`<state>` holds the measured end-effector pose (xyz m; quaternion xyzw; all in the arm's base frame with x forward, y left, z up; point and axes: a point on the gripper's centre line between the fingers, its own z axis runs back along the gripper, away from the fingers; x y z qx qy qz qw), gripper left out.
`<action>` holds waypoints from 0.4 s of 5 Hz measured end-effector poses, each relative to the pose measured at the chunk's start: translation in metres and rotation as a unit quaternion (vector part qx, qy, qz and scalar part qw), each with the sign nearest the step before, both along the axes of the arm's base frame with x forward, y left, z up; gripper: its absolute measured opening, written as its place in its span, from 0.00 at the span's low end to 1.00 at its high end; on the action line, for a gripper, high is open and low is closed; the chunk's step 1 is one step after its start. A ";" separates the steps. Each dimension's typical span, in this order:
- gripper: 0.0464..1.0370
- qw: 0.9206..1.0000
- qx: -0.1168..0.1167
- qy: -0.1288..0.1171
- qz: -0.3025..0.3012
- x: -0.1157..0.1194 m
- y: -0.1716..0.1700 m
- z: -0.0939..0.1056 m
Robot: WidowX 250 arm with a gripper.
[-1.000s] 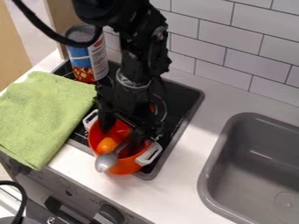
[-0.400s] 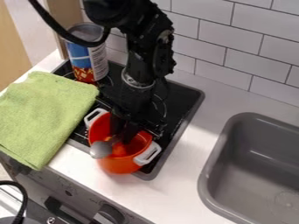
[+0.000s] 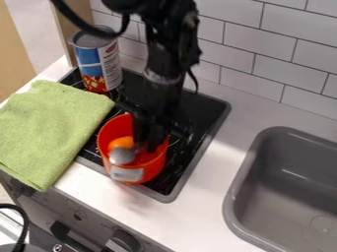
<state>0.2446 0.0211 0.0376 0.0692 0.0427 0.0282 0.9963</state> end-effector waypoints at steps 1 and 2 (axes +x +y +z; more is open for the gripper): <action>0.12 1.000 -0.021 0.001 0.015 0.004 0.003 0.016; 0.12 0.999 -0.039 0.004 0.024 0.002 0.005 0.028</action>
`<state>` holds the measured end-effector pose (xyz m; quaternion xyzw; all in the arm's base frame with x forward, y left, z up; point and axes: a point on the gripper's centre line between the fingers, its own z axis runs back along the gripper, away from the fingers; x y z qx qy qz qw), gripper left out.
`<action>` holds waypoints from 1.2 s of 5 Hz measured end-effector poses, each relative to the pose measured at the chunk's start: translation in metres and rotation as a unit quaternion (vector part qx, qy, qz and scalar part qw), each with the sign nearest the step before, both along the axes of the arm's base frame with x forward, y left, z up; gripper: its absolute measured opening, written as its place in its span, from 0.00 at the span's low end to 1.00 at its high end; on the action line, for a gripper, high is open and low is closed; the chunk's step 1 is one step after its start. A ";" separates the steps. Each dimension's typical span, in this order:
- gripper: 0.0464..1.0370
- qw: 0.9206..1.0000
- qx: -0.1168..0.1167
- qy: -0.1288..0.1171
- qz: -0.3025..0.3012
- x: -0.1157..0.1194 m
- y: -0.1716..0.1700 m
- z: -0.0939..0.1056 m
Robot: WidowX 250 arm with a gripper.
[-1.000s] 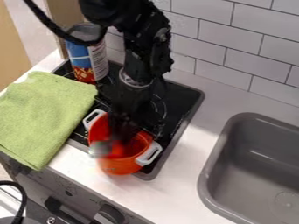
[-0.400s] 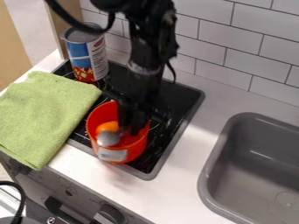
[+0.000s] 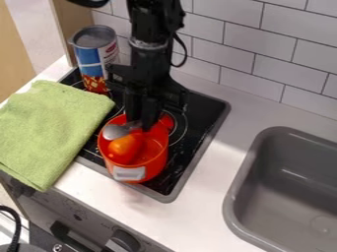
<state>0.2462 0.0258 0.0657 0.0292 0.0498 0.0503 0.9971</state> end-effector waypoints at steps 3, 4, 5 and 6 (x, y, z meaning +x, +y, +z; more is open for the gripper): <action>0.12 0.993 -0.068 -0.075 0.064 0.022 0.015 0.040; 0.12 0.989 -0.080 -0.117 0.046 0.025 0.035 0.042; 0.12 0.986 -0.097 -0.129 0.051 0.022 0.055 0.047; 0.12 0.983 -0.083 -0.155 0.062 0.032 0.065 0.043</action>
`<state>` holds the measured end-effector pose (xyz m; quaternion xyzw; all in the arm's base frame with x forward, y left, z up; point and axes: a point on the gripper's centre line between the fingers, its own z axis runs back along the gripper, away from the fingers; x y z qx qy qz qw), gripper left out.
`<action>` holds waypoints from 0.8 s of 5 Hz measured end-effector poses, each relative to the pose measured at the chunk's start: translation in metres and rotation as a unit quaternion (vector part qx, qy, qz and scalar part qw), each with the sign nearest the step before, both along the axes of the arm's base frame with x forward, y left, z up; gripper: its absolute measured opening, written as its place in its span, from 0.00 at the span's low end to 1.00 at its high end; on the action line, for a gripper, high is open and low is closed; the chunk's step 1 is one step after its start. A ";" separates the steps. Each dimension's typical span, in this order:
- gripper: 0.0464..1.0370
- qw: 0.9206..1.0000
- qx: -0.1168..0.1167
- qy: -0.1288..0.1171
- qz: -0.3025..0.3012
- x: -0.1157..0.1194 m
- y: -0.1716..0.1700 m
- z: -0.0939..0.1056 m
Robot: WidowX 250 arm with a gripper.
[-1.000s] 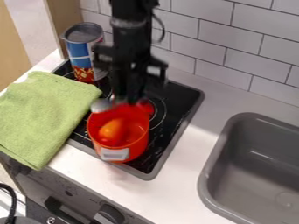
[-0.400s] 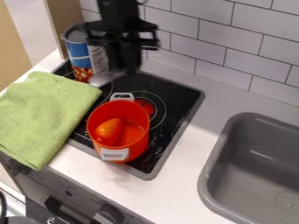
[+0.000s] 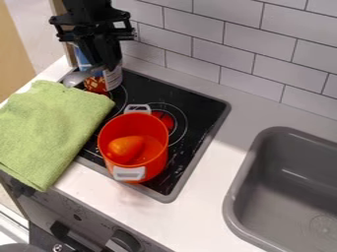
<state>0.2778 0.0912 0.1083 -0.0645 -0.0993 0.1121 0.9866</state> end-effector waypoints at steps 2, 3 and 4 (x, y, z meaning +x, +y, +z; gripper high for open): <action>0.12 0.998 0.014 -0.046 -0.032 0.016 0.017 -0.015; 0.12 0.997 -0.004 -0.046 0.057 0.025 0.006 -0.014; 0.12 0.996 -0.031 -0.052 0.071 0.028 -0.032 -0.007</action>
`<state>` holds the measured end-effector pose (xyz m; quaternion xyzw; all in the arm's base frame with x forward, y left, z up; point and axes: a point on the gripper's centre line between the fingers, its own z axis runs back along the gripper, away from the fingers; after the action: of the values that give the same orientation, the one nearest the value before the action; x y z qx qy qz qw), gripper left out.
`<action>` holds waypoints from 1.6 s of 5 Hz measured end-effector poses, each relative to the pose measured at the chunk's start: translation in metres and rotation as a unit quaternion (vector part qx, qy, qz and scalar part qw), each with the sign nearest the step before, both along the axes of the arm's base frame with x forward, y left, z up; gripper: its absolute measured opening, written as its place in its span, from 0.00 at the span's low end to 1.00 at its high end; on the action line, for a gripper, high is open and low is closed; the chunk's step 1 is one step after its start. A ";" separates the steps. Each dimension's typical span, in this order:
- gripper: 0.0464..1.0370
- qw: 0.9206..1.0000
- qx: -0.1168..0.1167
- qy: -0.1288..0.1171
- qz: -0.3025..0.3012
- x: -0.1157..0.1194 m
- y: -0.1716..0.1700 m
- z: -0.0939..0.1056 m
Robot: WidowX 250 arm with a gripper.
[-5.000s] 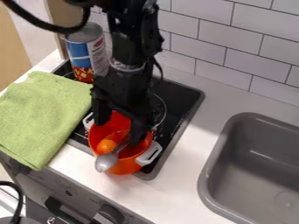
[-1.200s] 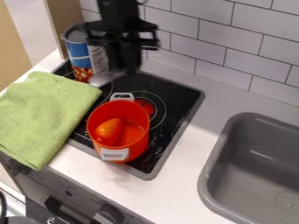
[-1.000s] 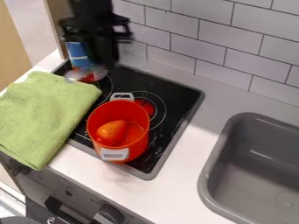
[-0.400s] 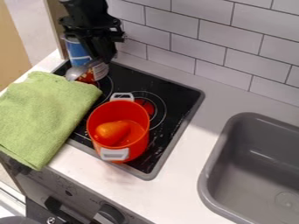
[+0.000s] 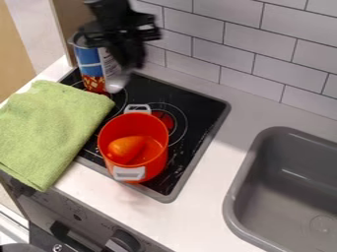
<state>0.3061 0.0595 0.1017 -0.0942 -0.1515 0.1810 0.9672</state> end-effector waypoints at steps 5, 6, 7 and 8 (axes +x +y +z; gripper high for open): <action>0.12 0.951 0.025 -0.054 0.304 0.010 -0.116 -0.062; 0.12 0.929 0.016 -0.046 0.366 0.011 -0.105 -0.078; 0.12 0.915 0.030 -0.060 0.398 0.012 -0.100 -0.087; 0.14 0.913 0.012 -0.037 0.407 0.016 -0.097 -0.088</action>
<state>0.3225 -0.0374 0.0138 -0.0192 -0.2142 0.5537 0.8045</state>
